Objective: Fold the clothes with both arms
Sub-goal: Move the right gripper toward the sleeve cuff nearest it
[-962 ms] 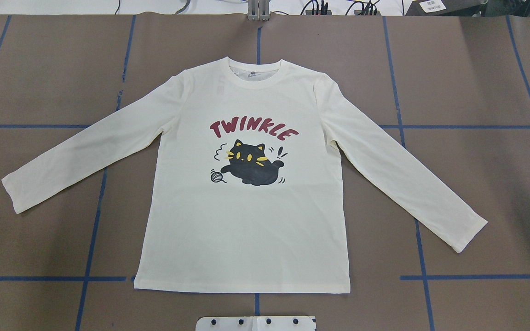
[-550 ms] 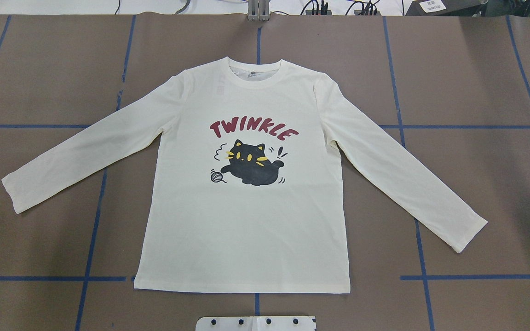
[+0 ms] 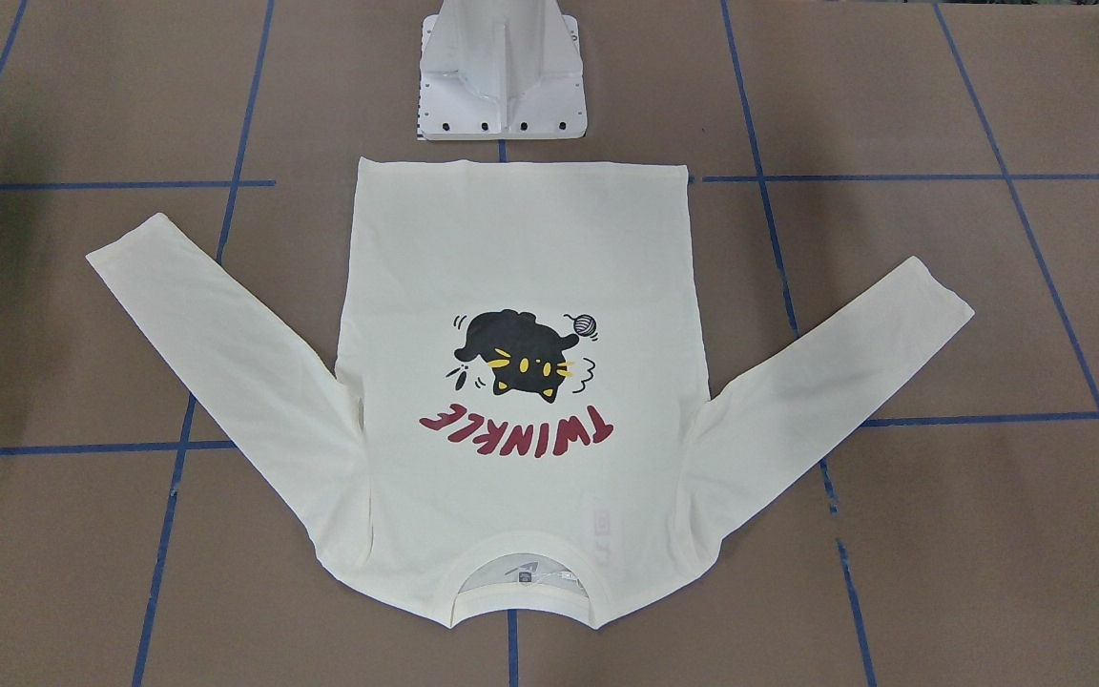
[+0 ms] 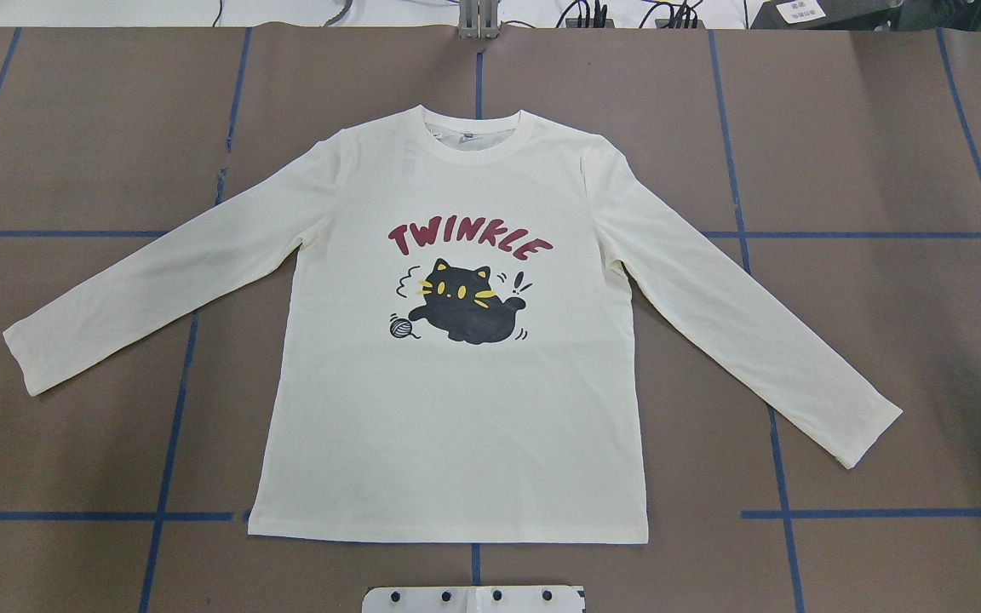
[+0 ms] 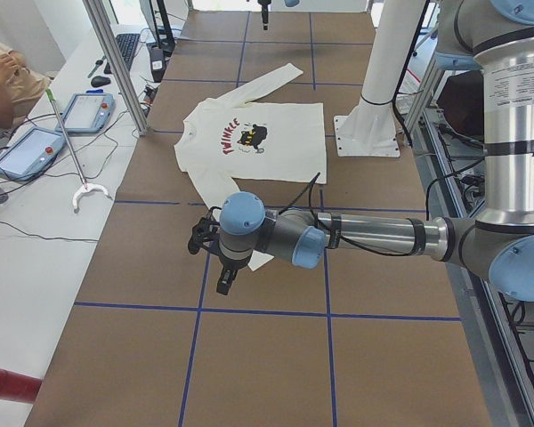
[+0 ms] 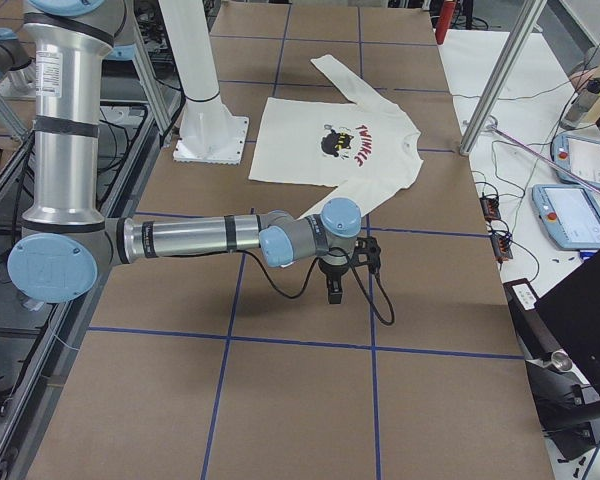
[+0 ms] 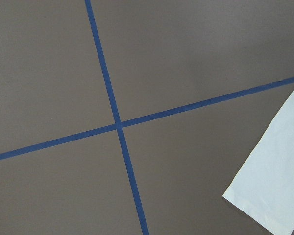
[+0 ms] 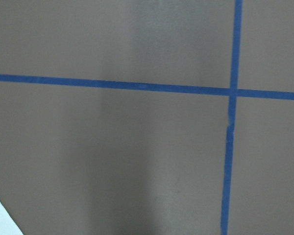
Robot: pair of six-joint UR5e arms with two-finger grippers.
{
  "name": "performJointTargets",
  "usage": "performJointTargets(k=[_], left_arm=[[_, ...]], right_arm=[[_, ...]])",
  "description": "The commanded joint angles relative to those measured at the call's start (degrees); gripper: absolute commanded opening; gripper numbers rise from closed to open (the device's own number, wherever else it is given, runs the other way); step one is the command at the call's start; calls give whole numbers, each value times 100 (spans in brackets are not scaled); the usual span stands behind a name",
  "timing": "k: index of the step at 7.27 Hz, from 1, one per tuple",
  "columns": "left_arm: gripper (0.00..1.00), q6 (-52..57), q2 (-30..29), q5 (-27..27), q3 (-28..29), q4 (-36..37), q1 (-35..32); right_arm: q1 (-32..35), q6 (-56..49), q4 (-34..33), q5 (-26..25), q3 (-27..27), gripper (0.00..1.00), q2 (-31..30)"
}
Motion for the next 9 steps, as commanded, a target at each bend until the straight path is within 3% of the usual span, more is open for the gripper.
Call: performJointTargets(k=[1,3,4,6,7,9], left_arm=[[100,21,-12,-14,-53,-22,16],[100,4,-4,-22,-27,-250,16],[100,4,-12,-22,-18,-259,16],[100,4,-13,-22,17,-260,16],[100,-14,-4,-31,-35,-260,16],[100,-14,-4,-23,-53,-260,16]], right_arm=[[-1067,1820,2021,-219,-42,100,-410],[-1990,3817,3030,-622,-7,100,-421],[-2204,4312,3243,-730,2,100,-429],[-2660,5559,3262,-1088,220,100,-447],[-3037,5670,3263,-1405,239,98,-560],[-3120,5926,3263,-1461,396,88,-761]])
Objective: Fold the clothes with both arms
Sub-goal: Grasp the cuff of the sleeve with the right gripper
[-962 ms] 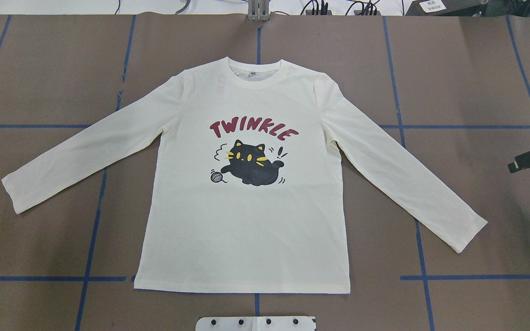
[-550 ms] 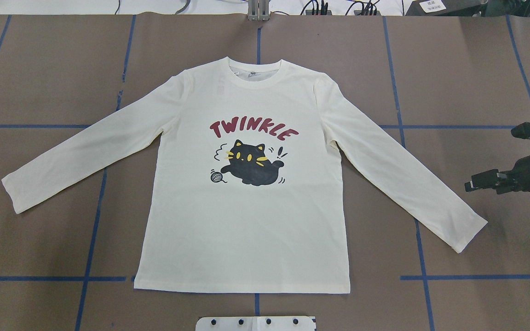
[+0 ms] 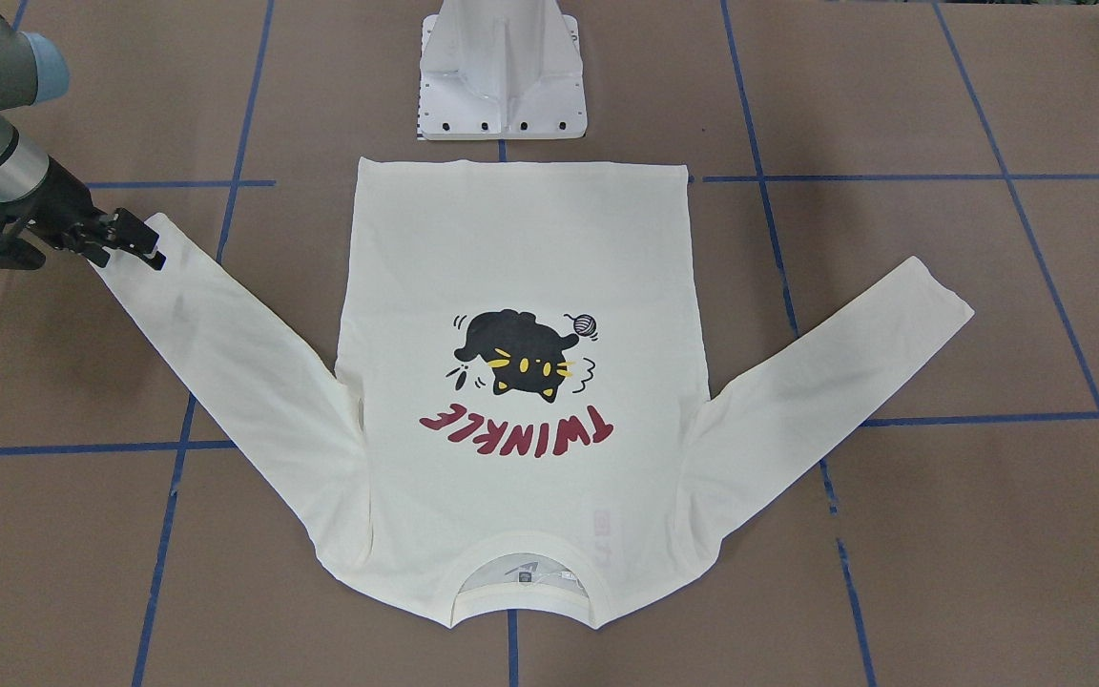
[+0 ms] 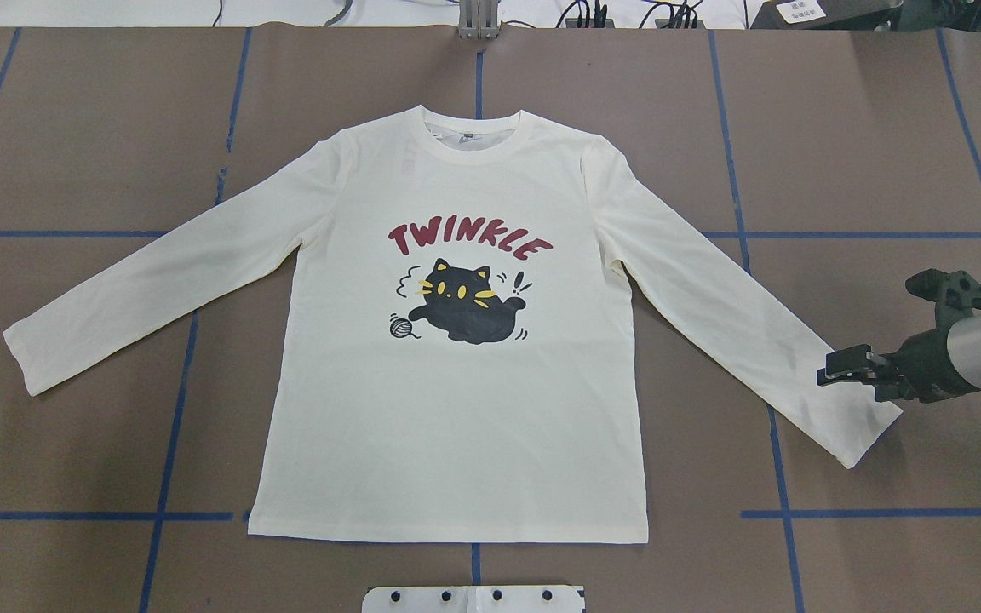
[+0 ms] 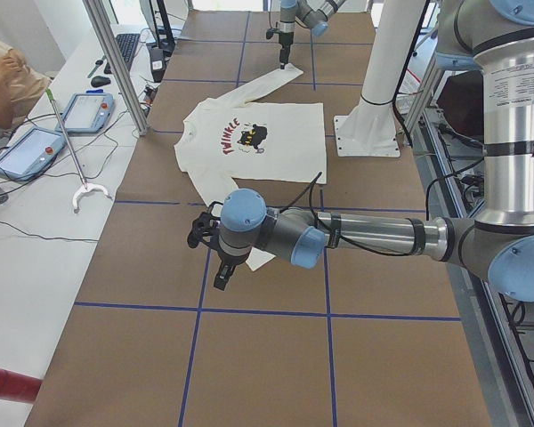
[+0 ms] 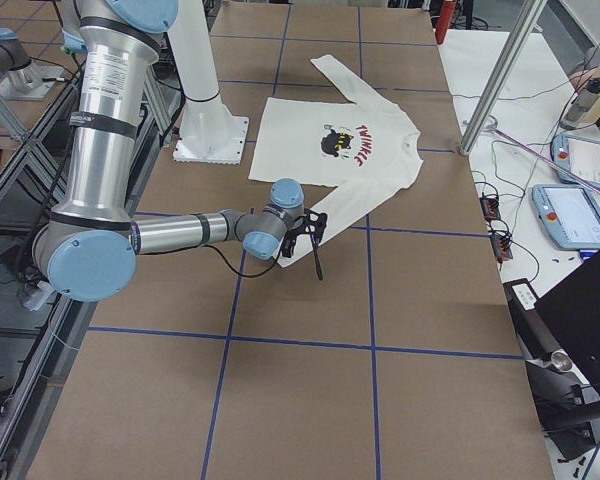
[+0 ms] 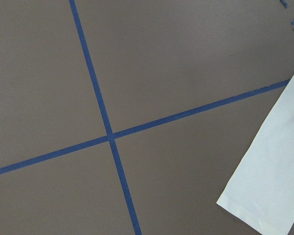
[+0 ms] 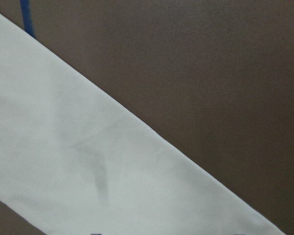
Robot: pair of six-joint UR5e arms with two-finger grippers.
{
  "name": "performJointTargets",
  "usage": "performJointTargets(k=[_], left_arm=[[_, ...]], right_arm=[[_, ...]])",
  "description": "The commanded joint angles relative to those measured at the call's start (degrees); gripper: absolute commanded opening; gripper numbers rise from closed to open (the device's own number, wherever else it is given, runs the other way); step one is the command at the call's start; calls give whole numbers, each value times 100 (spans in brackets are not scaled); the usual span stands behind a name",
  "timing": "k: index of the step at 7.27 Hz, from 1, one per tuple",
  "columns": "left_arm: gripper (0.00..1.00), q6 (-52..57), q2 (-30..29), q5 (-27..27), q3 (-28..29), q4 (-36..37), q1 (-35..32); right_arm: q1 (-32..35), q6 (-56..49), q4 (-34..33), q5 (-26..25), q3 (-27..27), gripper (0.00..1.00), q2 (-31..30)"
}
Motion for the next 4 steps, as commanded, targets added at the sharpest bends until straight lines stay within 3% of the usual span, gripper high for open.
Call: performJointTargets(k=[1,4], left_arm=[[100,-3,1,2,-24,9,0],[100,-3,1,2,-67,9,0]], right_arm=[[-84,142,3,-82,232,83,-421],[-101,124,3,-118,101,78,-547]])
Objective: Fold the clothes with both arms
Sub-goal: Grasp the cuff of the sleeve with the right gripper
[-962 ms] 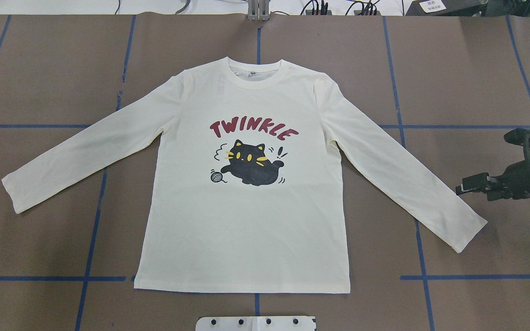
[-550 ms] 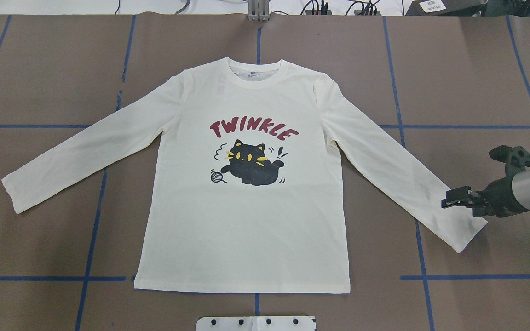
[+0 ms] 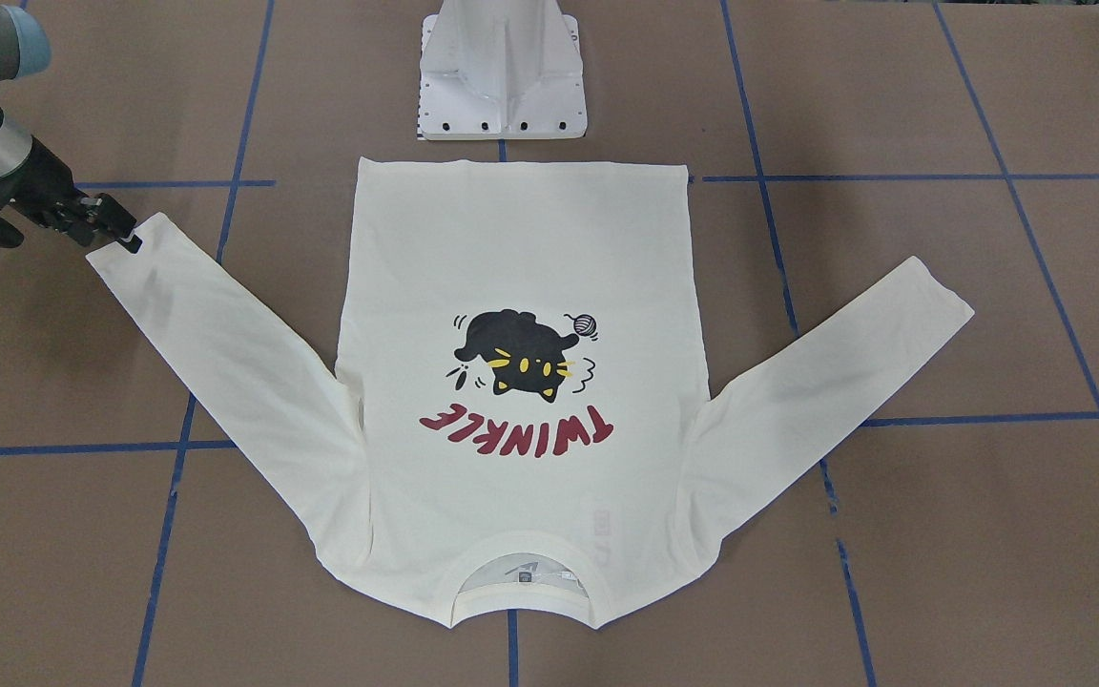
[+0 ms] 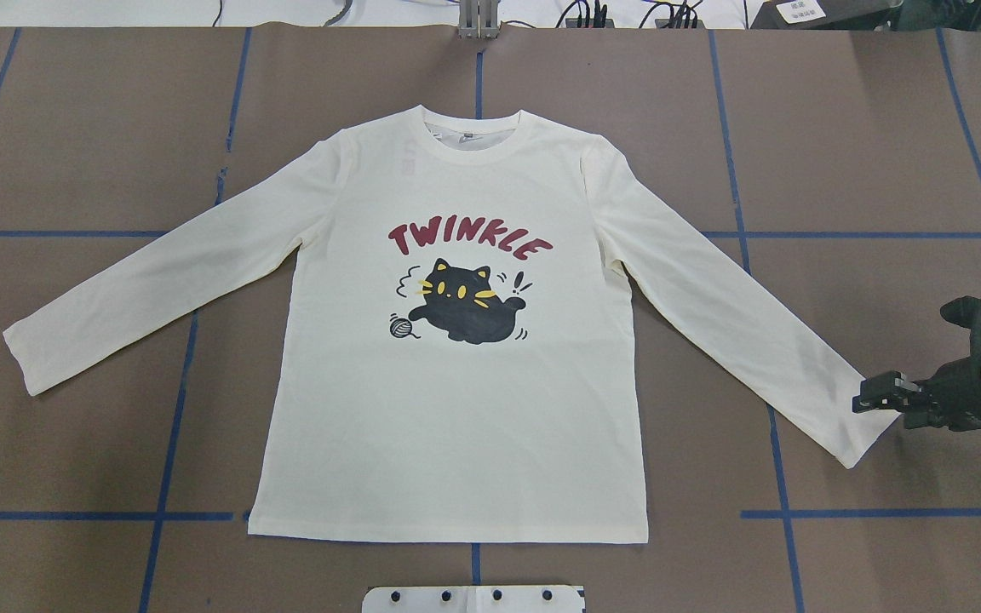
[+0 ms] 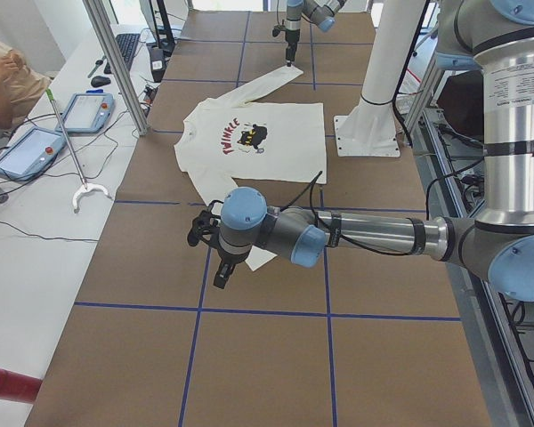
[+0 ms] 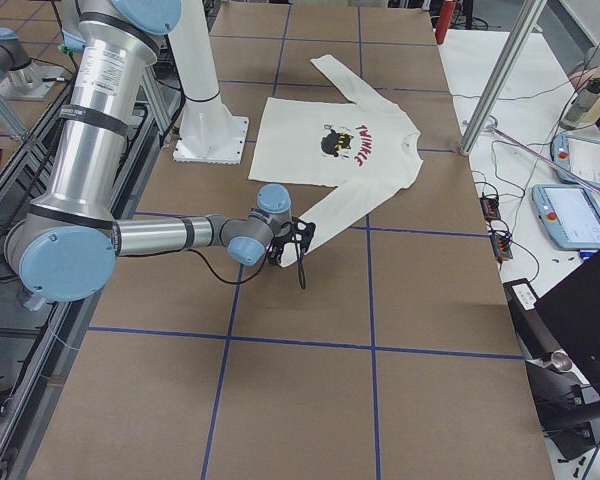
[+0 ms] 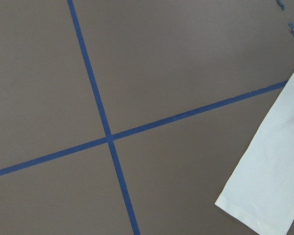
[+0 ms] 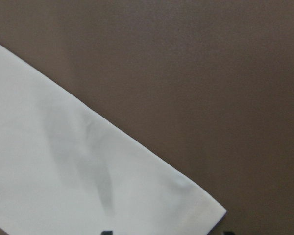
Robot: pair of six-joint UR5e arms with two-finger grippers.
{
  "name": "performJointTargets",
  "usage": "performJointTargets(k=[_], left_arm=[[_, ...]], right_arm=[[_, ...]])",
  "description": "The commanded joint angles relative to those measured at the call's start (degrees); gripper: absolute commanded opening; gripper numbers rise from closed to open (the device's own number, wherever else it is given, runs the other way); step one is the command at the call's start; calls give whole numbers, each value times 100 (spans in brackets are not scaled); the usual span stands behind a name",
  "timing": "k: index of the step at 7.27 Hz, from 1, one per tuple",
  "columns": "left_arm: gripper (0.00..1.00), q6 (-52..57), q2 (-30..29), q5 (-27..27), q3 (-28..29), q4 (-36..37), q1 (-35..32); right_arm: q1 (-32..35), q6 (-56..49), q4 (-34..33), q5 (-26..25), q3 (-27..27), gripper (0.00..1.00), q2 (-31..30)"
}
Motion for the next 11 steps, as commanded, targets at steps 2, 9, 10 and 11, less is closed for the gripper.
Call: performJointTargets(k=[2,9,10,11], left_arm=[[100,0,0,0,-21,6,0],[100,0,9,0,-48,15,-9],[100,0,9,9,-30,15,-9],[100,-9,9,0,-39,15,-9]], right_arm=[[-2,19,-9,-9,-73,74,-46],[-2,-43,0,-168,-232,0,-37],[24,-43,0,-150,-180,0,-46],[42,-43,0,-141,-118,0,-46]])
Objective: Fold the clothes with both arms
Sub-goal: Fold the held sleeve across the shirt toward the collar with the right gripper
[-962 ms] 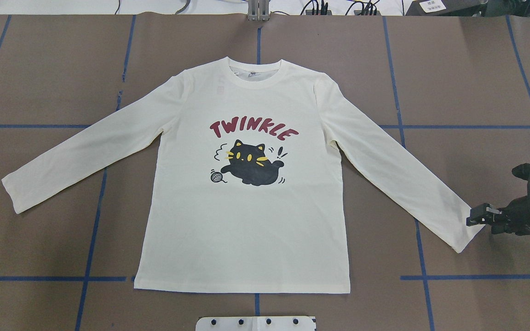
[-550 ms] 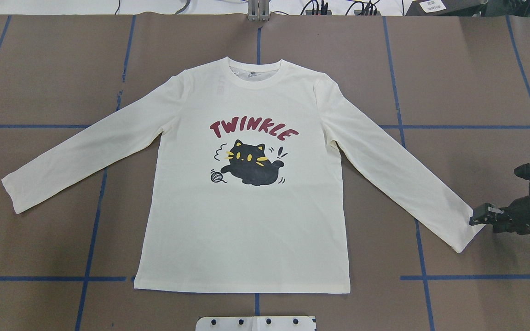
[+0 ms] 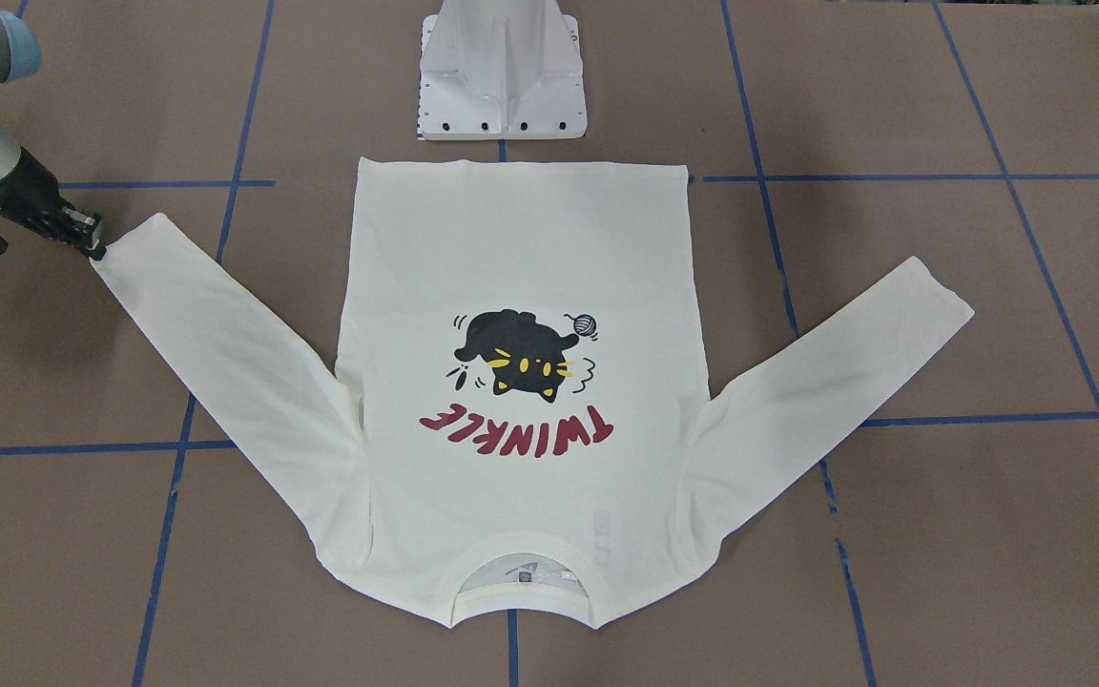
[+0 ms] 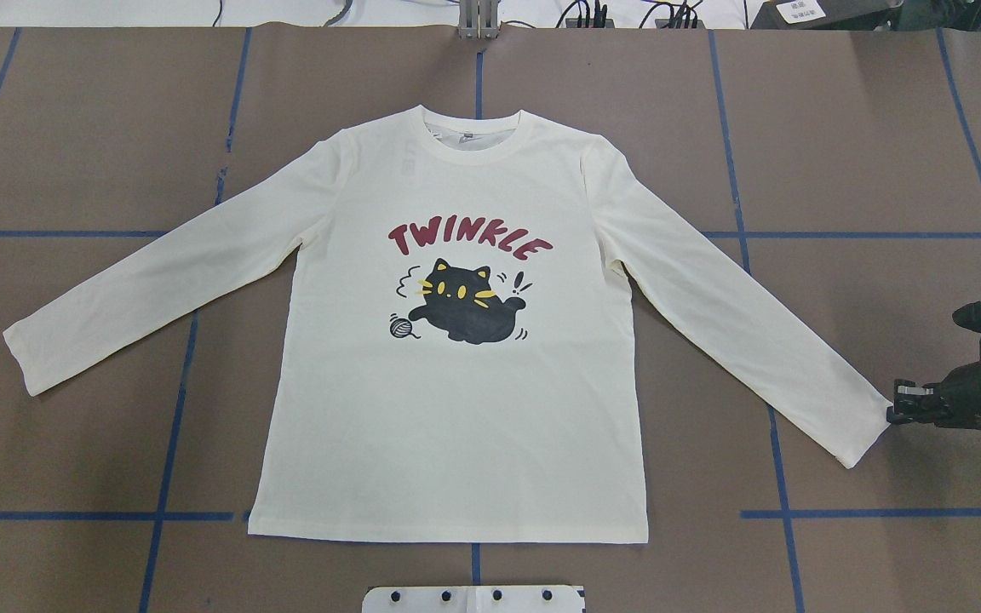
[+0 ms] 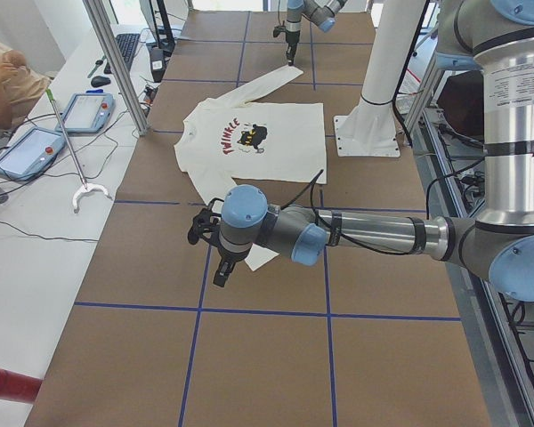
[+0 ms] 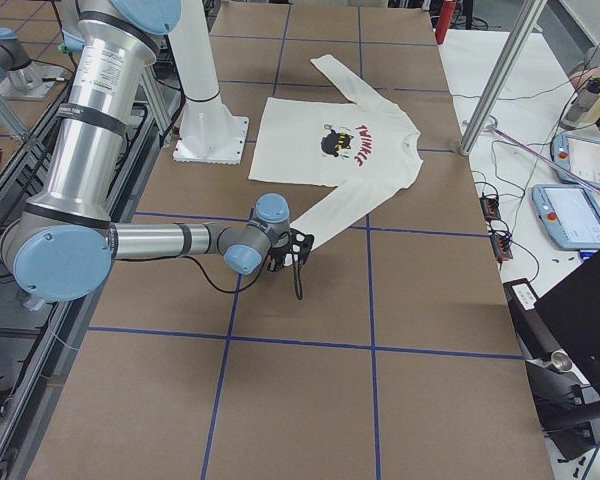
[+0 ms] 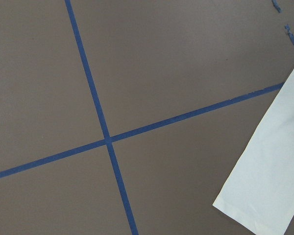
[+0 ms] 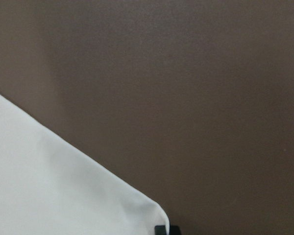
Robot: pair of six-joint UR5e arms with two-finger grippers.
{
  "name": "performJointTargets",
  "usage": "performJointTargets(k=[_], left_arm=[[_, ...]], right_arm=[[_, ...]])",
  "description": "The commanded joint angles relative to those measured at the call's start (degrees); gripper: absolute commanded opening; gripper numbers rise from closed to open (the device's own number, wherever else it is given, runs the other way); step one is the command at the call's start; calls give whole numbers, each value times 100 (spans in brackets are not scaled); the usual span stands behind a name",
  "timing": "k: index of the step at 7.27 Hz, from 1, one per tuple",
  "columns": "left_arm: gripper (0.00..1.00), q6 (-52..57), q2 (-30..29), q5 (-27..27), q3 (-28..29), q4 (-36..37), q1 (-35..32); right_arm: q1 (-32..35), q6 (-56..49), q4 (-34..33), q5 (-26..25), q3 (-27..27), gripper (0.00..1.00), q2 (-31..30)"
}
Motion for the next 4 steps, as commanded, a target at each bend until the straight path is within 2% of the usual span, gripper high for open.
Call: performJointTargets(k=[1,2,3,4], left_arm=[[100,1,0,-4,0,0,0],[100,2,0,-4,-9,0,0],[100,2,0,-4,-18,0,0],[100,2,0,-4,-9,0,0]], right_arm=[[67,3,0,73,257,0,31],[93,64,-105,169,651,0,144],[268,204,-654,379,889,0,728],[426,449,-1573,651,927,0,1787]])
